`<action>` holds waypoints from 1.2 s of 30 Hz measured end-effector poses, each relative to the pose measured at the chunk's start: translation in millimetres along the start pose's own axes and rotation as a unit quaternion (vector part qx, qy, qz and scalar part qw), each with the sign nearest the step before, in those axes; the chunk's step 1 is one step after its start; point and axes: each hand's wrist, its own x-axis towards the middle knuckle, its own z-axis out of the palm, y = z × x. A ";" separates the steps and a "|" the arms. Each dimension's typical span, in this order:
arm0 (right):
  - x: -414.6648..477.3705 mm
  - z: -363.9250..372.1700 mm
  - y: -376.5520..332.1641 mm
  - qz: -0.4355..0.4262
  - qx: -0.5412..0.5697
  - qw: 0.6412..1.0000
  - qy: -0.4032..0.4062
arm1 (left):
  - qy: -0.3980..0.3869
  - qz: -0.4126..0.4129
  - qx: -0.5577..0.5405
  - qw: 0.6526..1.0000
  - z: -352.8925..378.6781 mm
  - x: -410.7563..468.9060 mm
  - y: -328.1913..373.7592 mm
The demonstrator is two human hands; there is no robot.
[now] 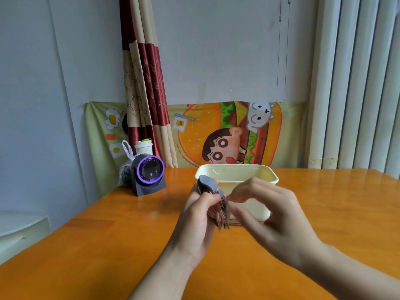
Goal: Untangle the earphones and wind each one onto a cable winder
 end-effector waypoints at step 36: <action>28.7 -15.7 8.7 -0.130 -0.223 0.941 -0.219 | 0.063 -0.168 -0.232 0.956 11.1 -0.2 11.0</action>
